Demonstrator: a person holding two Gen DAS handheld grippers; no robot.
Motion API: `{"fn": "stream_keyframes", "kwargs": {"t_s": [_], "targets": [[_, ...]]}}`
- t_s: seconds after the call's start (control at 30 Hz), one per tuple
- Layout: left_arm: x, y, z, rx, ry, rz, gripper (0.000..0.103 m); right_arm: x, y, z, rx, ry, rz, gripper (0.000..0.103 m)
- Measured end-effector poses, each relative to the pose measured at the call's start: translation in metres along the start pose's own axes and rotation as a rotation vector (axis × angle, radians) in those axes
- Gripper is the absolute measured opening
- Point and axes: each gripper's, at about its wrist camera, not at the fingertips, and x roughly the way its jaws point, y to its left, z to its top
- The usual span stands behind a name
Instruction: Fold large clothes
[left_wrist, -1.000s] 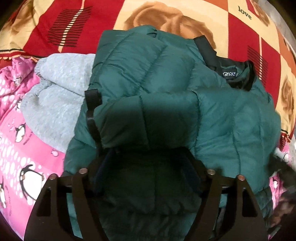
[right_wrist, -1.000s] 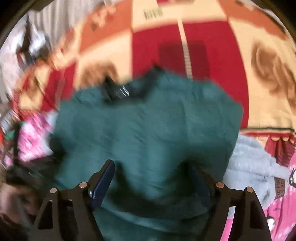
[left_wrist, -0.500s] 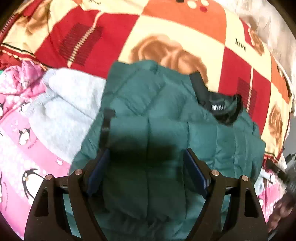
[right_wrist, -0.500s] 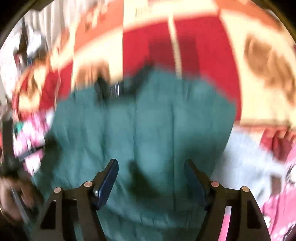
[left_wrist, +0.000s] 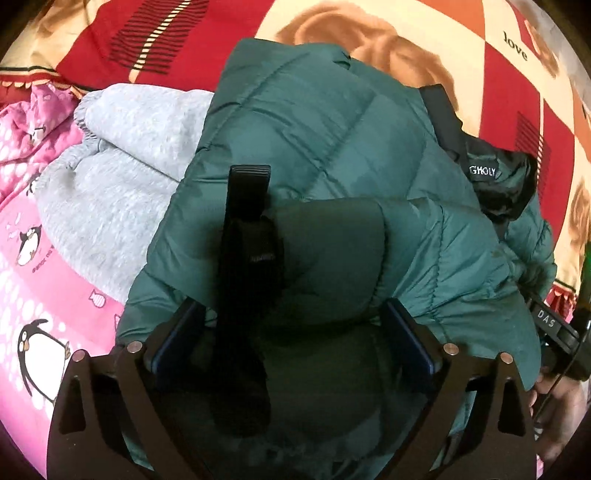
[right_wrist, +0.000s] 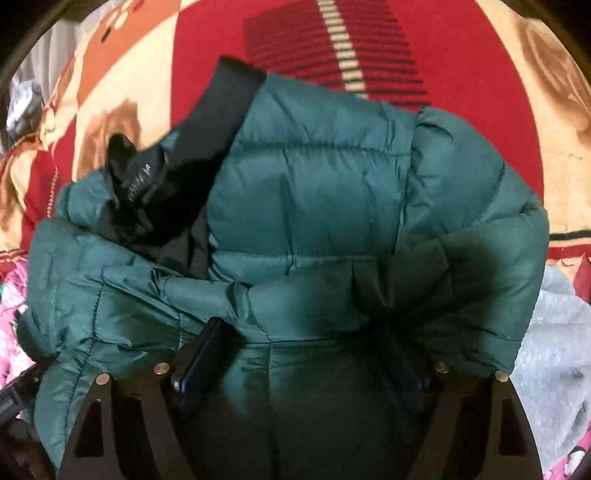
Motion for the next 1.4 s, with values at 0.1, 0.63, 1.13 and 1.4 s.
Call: {"fn": "stream_keyframes", "kwargs": {"t_s": [0.1,0.63,1.13,1.4], "targets": [[-0.003,0.001,0.002,-0.011,-0.006,-0.006,0.097,-0.005,0.008,0.008,-0.014,0.038,-0.012,0.082],[-0.003,-0.023,-0.009,0.163,-0.042,-0.004,0.096,-0.048,0.058,-0.07,-0.063,0.038,0.073,0.103],[-0.014,0.019,0.002,0.024,-0.051,-0.103,0.102,-0.092,0.056,-0.069,-0.115,0.057,0.031,0.092],[-0.098,0.0,-0.038,0.186,-0.14,-0.18,0.102,-0.175,0.025,-0.143,-0.127,0.164,0.05,0.092]]}}
